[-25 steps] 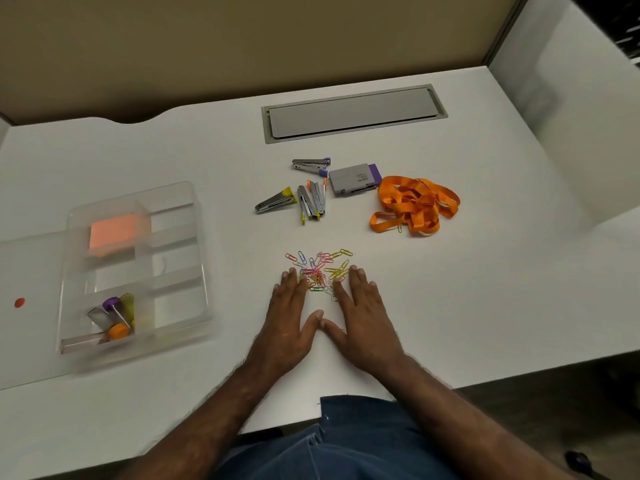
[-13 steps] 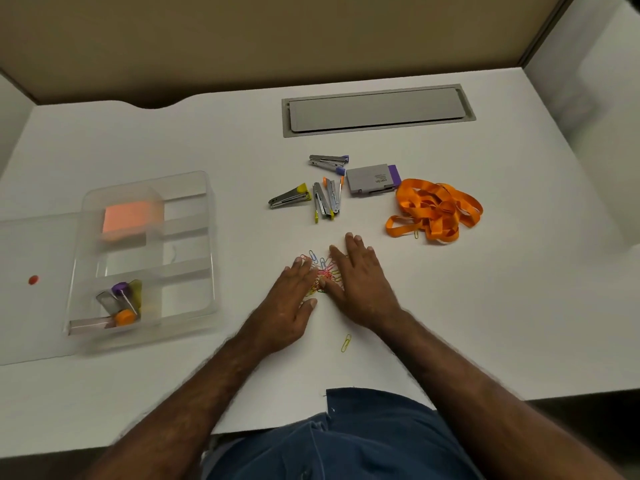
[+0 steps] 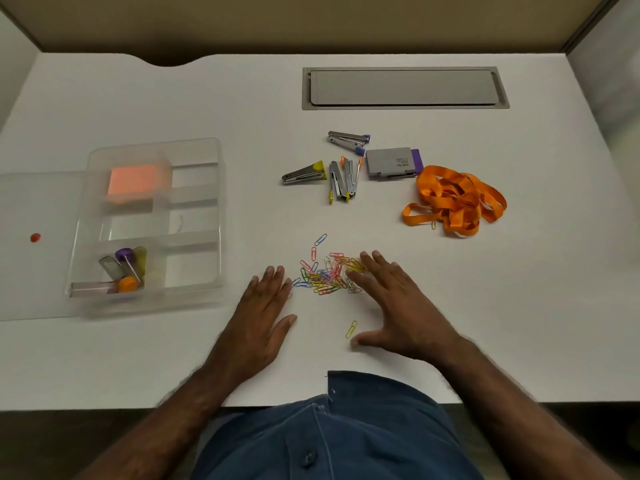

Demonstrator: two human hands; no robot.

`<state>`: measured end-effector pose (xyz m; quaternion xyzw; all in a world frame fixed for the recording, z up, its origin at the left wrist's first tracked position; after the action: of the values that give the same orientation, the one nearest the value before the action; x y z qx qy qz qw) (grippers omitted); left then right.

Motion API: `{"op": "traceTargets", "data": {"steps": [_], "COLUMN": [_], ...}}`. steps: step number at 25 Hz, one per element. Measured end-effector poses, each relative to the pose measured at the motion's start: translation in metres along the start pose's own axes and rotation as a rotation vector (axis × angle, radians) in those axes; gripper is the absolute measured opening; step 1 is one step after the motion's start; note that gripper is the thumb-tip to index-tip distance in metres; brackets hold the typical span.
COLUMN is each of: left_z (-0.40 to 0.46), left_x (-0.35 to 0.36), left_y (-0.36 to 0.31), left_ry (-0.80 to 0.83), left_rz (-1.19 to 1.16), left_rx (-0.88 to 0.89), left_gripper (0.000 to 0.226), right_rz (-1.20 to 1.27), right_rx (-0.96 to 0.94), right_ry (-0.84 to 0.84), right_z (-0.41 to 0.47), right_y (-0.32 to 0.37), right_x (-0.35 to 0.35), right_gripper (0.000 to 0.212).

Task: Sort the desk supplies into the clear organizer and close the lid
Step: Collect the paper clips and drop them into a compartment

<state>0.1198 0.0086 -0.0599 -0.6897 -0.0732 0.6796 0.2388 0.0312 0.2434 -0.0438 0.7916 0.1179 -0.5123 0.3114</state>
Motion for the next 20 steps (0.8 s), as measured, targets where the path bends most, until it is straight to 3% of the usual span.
{"op": "traceTargets", "data": {"steps": [2,6,10,16,20], "left_z": [-0.007,0.0,0.03,0.065,0.055], "left_x": [0.008,0.02,0.023,0.013,0.01], "left_y": [0.0,-0.009,-0.019,-0.01,0.004], "left_ry": [0.094,0.195,0.209,0.153,0.137], "left_rz": [0.078,0.196,0.253,0.116,0.134], "left_rx": [-0.014,-0.031,-0.003,-0.04,-0.048], "left_gripper": [0.066,0.071,0.07,0.065,0.069], "right_rz": [-0.114,-0.207,-0.193,0.028,-0.081], "right_rx": [-0.048,-0.045,-0.012,0.017,-0.01], "right_ry": [0.039,-0.04,-0.098,-0.044,-0.034], "right_z": [-0.006,0.004,0.039,0.078,0.077], "right_y": [-0.005,0.003,0.022,0.029,0.043], "right_x": [0.009,0.021,0.021,0.009,0.009], "right_gripper": [0.117,0.098,0.086,0.086,0.072]}}
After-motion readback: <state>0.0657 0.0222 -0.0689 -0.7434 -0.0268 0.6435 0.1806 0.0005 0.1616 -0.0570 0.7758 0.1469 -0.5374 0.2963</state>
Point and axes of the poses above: each hand's wrist, its own z-axis towards the middle knuckle, its own x-axis out of the palm, y = z × x, the point moved 7 cm from there along z, towards the middle knuckle, and after that the axes turned 3 degrees about x, right-handed, at the moved point
